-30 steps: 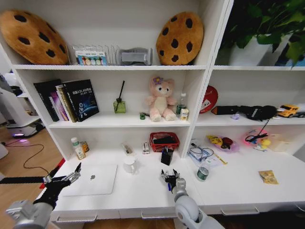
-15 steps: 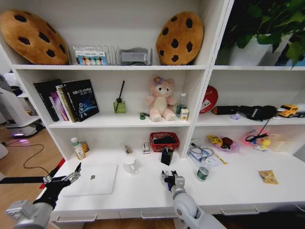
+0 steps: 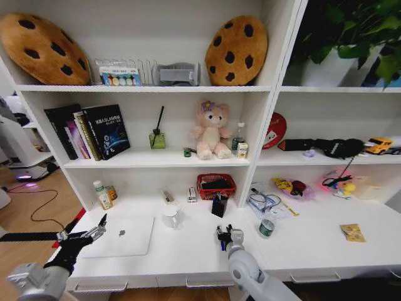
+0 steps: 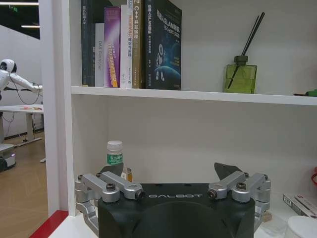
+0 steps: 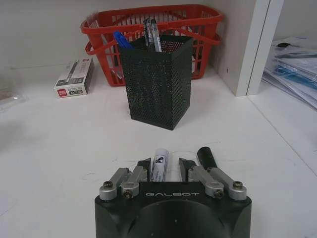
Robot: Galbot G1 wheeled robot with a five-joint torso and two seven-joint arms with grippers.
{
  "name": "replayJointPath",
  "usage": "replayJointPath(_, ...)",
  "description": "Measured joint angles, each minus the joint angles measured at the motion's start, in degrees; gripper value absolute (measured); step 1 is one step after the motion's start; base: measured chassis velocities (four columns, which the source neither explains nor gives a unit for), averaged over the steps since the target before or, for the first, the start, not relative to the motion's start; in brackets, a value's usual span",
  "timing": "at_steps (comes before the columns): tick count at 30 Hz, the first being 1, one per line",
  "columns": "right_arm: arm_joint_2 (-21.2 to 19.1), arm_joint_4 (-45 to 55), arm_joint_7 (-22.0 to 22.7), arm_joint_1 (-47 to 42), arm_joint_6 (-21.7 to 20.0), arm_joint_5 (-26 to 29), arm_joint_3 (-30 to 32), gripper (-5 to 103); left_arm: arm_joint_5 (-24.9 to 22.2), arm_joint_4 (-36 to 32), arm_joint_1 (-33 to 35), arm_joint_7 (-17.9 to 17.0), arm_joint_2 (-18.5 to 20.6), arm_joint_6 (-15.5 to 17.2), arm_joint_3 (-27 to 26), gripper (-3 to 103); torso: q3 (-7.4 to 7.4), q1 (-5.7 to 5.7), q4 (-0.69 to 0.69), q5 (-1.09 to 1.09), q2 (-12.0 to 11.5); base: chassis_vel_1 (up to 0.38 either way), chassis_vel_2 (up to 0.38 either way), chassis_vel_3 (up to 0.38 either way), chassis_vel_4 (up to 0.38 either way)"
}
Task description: Organize the objects on the table.
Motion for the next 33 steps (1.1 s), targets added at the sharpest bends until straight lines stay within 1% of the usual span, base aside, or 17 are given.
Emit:
replayJointPath(2,0.0,-0.3,-0.1,0.3,-0.1,0.4,-0.2,25,0.0,0.0,0.0,0.0,0.0,0.0,0.0,100,0.0,0.0,0.0,0.0,0.0,0.0,0.0,0.0,0.0)
replayJointPath(3,0.0,-0.3,-0.1,0.3,-0.1,0.4,-0.2,25,0.0,0.0,0.0,0.0,0.0,0.0,0.0,100,0.0,0.0,0.0,0.0,0.0,0.0,0.0,0.0,0.0)
replayJointPath(5,0.0,-0.3,-0.1,0.5,-0.2,0.8,-0.3,15,0.0,0.0,0.0,0.0,0.0,0.0,0.0,100,0.0,0.0,0.0,0.0,0.0,0.0,0.0,0.0,0.0)
replayJointPath(11,0.0,-0.4,-0.2,0.6,-0.1,1.1,-0.5,12,0.0,0.0,0.0,0.0,0.0,0.0,0.0,100,-0.01,0.0,-0.01,0.0,0.0,0.0,0.0,0.0,0.0)
replayJointPath(14,0.0,0.0,-1.8,0.2,0.9,0.5,-0.4,12,0.0,0.0,0.0,0.0,0.0,0.0,0.0,100,0.01,0.0,0.0,0.02,0.0,0.0,0.0,0.0,0.0)
replayJointPath(16,-0.3,2.0,-6.1,-0.2,4.0,-3.4,0.8,12,0.0,0.0,0.0,0.0,0.0,0.0,0.0,100,0.02,0.0,0.0,0.02,0.0,0.0,0.0,0.0,0.0)
replayJointPath(17,-0.3,2.0,-6.1,-0.2,4.0,-3.4,0.8,12,0.0,0.0,0.0,0.0,0.0,0.0,0.0,100,0.02,0.0,0.0,0.02,0.0,0.0,0.0,0.0,0.0)
replayJointPath(20,-0.3,4.3,-12.2,1.3,8.7,-12.5,2.9,12,0.0,0.0,0.0,0.0,0.0,0.0,0.0,100,0.01,0.0,0.0,0.02,0.0,0.0,0.0,0.0,0.0)
replayJointPath(21,-0.3,4.3,-12.2,1.3,8.7,-12.5,2.9,12,0.0,0.0,0.0,0.0,0.0,0.0,0.0,100,0.01,0.0,0.0,0.02,0.0,0.0,0.0,0.0,0.0)
replayJointPath(22,-0.2,4.2,-13.9,2.3,10.2,-15.0,3.6,12,0.0,0.0,0.0,0.0,0.0,0.0,0.0,100,0.01,0.0,0.0,0.02,0.0,0.0,0.0,0.0,0.0)
replayJointPath(23,0.2,2.6,-17.8,4.3,13.7,-20.0,4.8,12,0.0,0.0,0.0,0.0,0.0,0.0,0.0,100,0.01,0.0,0.01,0.01,0.0,0.0,0.0,0.0,0.0)
replayJointPath(24,0.2,2.6,-17.8,4.3,13.7,-20.0,4.8,12,0.0,0.0,0.0,0.0,0.0,0.0,0.0,100,0.01,0.0,0.01,0.01,0.0,0.0,0.0,0.0,0.0)
replayJointPath(26,0.9,-0.9,-21.9,7.1,17.9,-25.4,5.9,12,0.0,0.0,0.0,0.0,0.0,0.0,0.0,100,0.01,0.0,0.0,0.01,0.0,0.0,0.0,0.0,0.0)
replayJointPath(28,2.0,-5.6,-24.5,10.2,21.5,-28.5,6.4,12,0.0,0.0,0.0,0.0,0.0,0.0,0.0,100,0.01,0.0,0.0,0.01,0.0,0.0,0.0,0.0,0.0)
replayJointPath(29,2.0,-5.6,-24.5,10.2,21.5,-28.5,6.4,12,0.0,0.0,0.0,0.0,0.0,0.0,0.0,100,0.01,0.0,0.0,0.01,0.0,0.0,0.0,0.0,0.0)
replayJointPath(32,3.9,-13.1,-26.8,14.0,26.2,-31.9,5.9,12,0.0,0.0,0.0,0.0,0.0,0.0,0.0,100,0.01,0.0,0.0,0.01,0.0,0.0,0.0,0.0,0.0)
replayJointPath(33,3.9,-13.1,-26.8,14.0,26.2,-31.9,5.9,12,0.0,0.0,0.0,0.0,0.0,0.0,0.0,100,0.01,0.0,0.0,0.01,0.0,0.0,0.0,0.0,0.0)
